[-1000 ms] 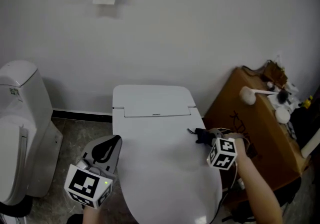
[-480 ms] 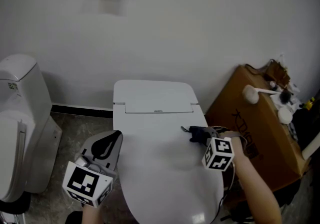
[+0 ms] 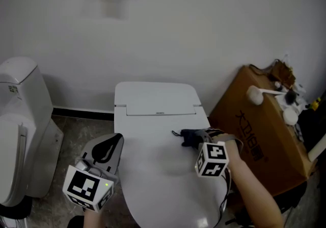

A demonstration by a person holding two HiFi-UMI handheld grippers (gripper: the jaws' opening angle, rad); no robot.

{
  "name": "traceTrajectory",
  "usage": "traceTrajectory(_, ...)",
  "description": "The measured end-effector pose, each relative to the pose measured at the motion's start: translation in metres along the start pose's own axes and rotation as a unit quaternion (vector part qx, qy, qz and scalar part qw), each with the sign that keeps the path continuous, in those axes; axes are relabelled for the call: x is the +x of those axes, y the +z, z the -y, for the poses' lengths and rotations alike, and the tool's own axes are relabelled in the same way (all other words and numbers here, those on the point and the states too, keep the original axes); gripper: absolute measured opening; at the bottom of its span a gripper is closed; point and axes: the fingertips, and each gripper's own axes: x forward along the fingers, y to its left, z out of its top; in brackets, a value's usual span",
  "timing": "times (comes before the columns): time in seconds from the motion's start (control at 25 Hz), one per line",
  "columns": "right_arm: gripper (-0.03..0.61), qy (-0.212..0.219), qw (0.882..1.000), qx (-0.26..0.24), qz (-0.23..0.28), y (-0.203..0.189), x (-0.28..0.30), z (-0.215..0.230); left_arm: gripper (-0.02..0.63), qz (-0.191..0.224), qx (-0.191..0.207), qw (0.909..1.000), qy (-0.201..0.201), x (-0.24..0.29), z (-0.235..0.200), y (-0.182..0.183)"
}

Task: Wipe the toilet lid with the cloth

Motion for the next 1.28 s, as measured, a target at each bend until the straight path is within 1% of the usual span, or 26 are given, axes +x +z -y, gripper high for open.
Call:
traceTrajectory(0.24,0.063,-0.009,1.000,-0.006,0.004,0.017,0.000,0.002,0.017,0.001,-0.002,1.0000,-0.002,0.002,0.000,0.000)
traceTrajectory(0.44,0.063,-0.007,1.000,-0.010,0.010,0.034,-0.002,-0.002,0.017,-0.002,-0.002,1.0000,0.001,-0.001,-0.002,0.002)
traceTrajectory(0.64,0.063,-0.007,1.000,-0.018,0.017,0.057,-0.002,0.001,0.017,0.012,-0.009,0.9999,0.004,-0.002,-0.006,0.008)
traceTrajectory(0.76,0.063,-0.005,0.999,-0.023,0.023,0.070,-0.001,-0.001,0.017,0.001,0.001,1.0000,-0.001,-0.003,-0.002,0.003)
traceTrajectory(0.84,0.063,-0.004,0.999,-0.028,0.025,0.078,-0.001,-0.001,0.017,-0.010,0.000,0.9999,0.003,-0.005,-0.003,-0.003)
traceTrajectory(1.0,0.063,-0.011,0.999,-0.039,0.028,0.094,0.000,0.002,0.017,-0.006,-0.001,1.0000,0.007,-0.006,-0.011,-0.004)
traceTrajectory(1.12,0.063,-0.004,0.998,-0.043,0.035,0.106,-0.001,-0.001,0.017,-0.010,-0.003,0.9999,0.006,-0.007,-0.012,-0.007)
traceTrajectory(1.28,0.063,-0.008,0.998,-0.050,0.039,0.119,-0.003,0.000,0.017,-0.001,-0.001,0.9999,0.012,-0.009,-0.017,-0.003)
